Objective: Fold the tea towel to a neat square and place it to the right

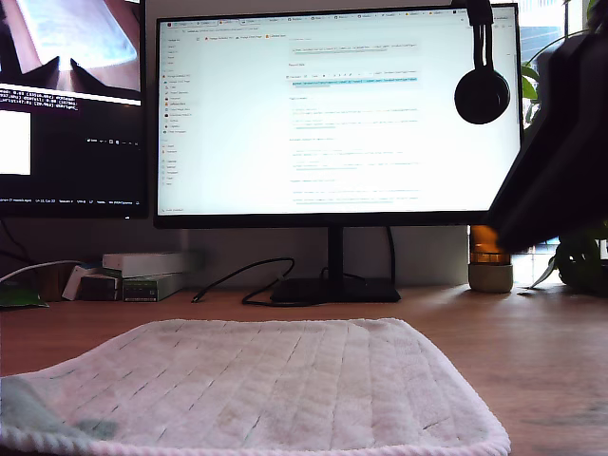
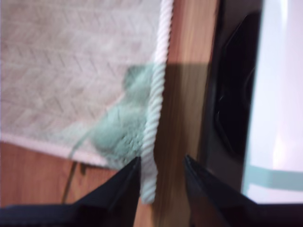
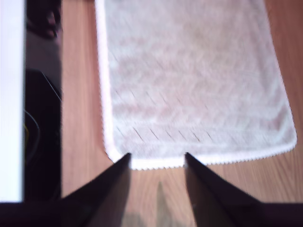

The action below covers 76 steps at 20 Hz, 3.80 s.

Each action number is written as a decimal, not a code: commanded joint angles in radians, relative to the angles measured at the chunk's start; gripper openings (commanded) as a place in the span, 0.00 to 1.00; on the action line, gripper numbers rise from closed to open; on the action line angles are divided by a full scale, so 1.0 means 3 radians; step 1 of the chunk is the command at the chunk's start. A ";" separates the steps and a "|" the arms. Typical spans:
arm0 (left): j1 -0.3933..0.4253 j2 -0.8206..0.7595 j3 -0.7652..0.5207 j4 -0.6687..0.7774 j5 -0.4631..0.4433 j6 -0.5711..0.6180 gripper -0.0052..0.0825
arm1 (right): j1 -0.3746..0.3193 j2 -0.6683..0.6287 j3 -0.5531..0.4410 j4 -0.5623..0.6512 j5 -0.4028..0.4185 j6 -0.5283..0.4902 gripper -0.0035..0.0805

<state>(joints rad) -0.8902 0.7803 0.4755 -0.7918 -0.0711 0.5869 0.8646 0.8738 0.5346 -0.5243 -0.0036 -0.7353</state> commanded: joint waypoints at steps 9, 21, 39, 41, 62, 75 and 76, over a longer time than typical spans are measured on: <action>-0.0088 0.0038 0.0005 0.0022 -0.0158 0.0167 0.53 | 0.0019 0.0045 -0.0037 0.0200 0.0036 -0.0017 0.48; -0.0072 0.0870 0.0005 0.0669 -0.0271 0.0423 0.53 | 0.0019 0.0045 -0.0037 0.0203 0.0037 0.0020 0.47; -0.0126 0.1080 0.0214 0.0690 -0.0334 0.0488 0.03 | 0.0354 0.0046 -0.0037 0.0212 -0.0146 0.0095 0.48; -0.0126 0.1081 0.0337 0.0589 -0.0177 0.0457 0.03 | 0.0383 0.0078 -0.0037 0.0228 -0.0148 0.0098 0.49; 0.0294 0.1081 0.1069 0.0607 0.0053 0.0402 0.03 | 0.0601 0.1111 -0.0037 0.0856 0.0094 0.0398 0.55; 0.0352 0.1080 0.1085 0.0520 0.0078 0.0402 0.03 | 0.0342 0.1548 -0.0037 0.0980 0.0398 0.0357 0.47; 0.0352 0.1080 0.1085 0.0520 0.0078 0.0402 0.03 | 0.0340 0.1548 -0.0037 0.0971 0.0399 0.0356 0.42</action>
<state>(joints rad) -0.7845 1.1080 0.7910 -0.6365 -0.0525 0.7105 0.9646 1.3273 0.5346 -0.2337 0.1158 -0.6262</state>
